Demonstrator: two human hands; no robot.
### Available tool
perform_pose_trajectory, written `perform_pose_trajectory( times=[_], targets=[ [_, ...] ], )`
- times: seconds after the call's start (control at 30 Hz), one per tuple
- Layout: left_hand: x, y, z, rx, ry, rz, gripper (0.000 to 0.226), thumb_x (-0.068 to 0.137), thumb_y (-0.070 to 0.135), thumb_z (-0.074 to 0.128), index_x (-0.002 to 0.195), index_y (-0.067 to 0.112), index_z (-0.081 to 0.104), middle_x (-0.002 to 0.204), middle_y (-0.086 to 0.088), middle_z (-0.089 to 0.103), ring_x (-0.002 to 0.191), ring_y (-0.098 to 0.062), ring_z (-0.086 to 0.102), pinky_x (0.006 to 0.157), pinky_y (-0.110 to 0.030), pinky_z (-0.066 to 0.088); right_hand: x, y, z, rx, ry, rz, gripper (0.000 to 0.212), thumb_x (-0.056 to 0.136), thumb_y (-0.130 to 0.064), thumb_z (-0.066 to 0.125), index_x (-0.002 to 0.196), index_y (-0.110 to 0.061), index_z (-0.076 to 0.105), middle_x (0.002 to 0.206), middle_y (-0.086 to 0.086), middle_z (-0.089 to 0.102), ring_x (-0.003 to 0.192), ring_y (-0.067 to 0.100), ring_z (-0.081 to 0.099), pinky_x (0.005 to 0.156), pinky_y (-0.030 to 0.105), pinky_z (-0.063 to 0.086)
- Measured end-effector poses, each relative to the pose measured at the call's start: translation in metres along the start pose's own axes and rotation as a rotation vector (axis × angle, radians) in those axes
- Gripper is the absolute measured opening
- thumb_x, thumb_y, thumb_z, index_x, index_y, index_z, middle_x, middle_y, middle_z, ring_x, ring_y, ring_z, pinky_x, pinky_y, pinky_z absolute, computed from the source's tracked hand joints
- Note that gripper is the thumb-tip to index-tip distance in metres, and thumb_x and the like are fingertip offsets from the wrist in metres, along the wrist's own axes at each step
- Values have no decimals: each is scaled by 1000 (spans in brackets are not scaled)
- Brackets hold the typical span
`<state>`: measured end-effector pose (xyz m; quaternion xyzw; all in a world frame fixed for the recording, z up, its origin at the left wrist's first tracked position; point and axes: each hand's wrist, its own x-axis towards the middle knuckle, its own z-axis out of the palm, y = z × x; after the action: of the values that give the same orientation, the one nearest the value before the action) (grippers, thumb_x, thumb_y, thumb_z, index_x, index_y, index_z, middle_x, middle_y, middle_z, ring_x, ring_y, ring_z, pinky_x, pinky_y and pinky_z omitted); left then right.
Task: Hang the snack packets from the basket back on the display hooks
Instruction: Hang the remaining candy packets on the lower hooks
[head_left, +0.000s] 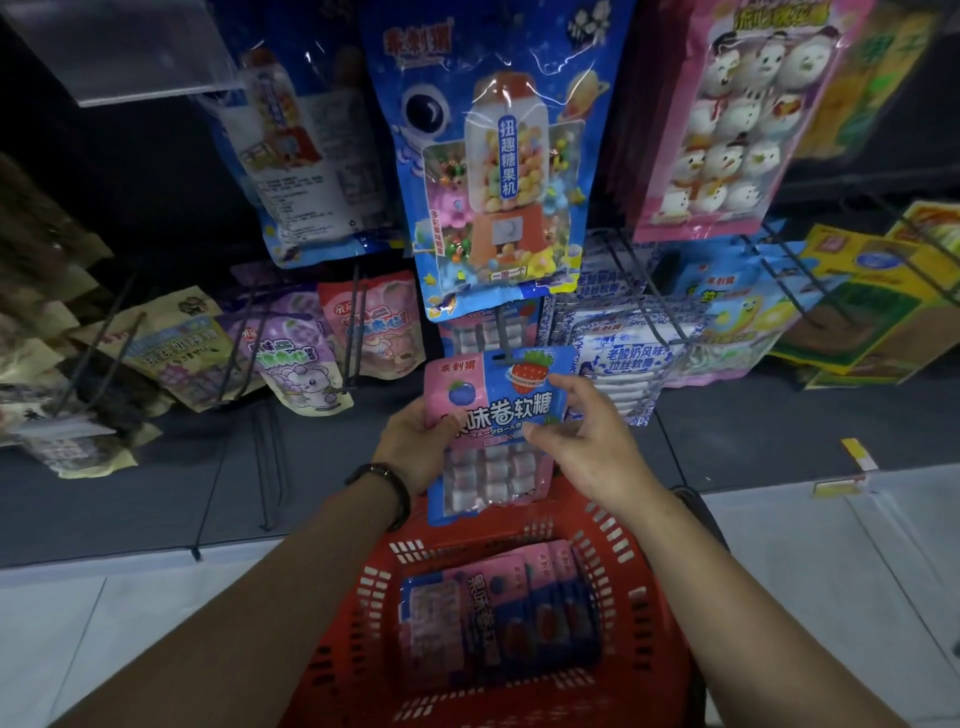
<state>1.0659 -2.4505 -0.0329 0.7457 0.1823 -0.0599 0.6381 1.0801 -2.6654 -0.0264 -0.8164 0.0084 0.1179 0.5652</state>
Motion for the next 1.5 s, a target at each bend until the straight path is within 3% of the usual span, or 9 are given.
perform_pose_trajectory(
  times=[0.17, 0.27, 0.4, 0.5, 0.63, 0.73, 0.93, 1.1, 1.5],
  targets=[
    [12, -2, 12, -66, -22, -86, 22, 102, 8, 58, 122, 10, 68, 110, -8, 76, 70, -4, 73, 57, -21, 58, 4, 0, -2, -59, 21, 11, 69, 91, -34, 81, 151, -31, 48, 138, 0, 42, 98, 14, 69, 62, 4, 50],
    [20, -2, 12, -68, -18, -109, 19, 102, 11, 60, 118, 14, 71, 109, -11, 77, 79, -20, 71, 75, -46, 63, 5, -2, -2, -67, 6, 15, 70, 92, -37, 79, 154, -30, 46, 141, -2, 38, 105, 11, 64, 63, 6, 50],
    [33, -5, 6, -79, -1, -143, 22, 102, 14, 60, 123, 12, 69, 117, -17, 75, 97, -38, 70, 88, -60, 56, 7, -4, 0, -66, -27, -3, 75, 92, -42, 78, 156, -32, 43, 151, -4, 40, 113, 9, 61, 93, 24, 51],
    [43, -8, 4, -85, -9, -167, 21, 103, 17, 60, 121, 16, 69, 118, -17, 75, 91, -35, 64, 79, -50, 55, 9, -5, 1, -79, -56, -14, 79, 92, -41, 78, 160, -31, 38, 157, -2, 38, 129, 15, 57, 111, 40, 51],
    [55, -10, 3, -93, -30, -184, 17, 102, 20, 62, 116, 23, 71, 111, -10, 78, 90, -32, 66, 85, -64, 56, 13, -3, 6, -116, -81, -27, 82, 93, -43, 77, 162, -32, 33, 167, -2, 26, 149, 22, 41, 121, 48, 41],
    [65, -5, 4, -68, -19, -154, 12, 101, 22, 63, 110, 23, 71, 94, -3, 78, 68, -19, 68, 80, -55, 58, 17, -1, 9, -119, -75, -35, 84, 93, -44, 76, 163, -33, 31, 169, -4, 24, 151, 21, 39, 123, 50, 39],
    [81, 3, 15, -78, -6, -92, 19, 100, 22, 66, 116, 12, 69, 110, -12, 76, 89, -35, 71, 79, -52, 60, 18, -5, 16, -145, -78, -17, 81, 96, -35, 74, 164, -29, 30, 169, -2, 27, 151, 23, 39, 124, 49, 37],
    [96, -1, 22, -127, -5, -80, 15, 100, 24, 65, 113, 20, 70, 112, -15, 76, 94, -39, 68, 84, -72, 53, 18, -11, 18, -141, -81, -7, 81, 96, -36, 74, 164, -27, 30, 169, -1, 25, 150, 22, 38, 124, 48, 36],
    [124, -11, 24, -177, 78, -99, 11, 99, 23, 67, 109, 18, 68, 81, -2, 73, 58, -16, 68, 66, -41, 60, 30, 0, 20, -187, -78, 62, 72, 98, -31, 71, 160, -21, 36, 157, 5, 38, 131, 13, 45, 102, 21, 30]
  ],
)
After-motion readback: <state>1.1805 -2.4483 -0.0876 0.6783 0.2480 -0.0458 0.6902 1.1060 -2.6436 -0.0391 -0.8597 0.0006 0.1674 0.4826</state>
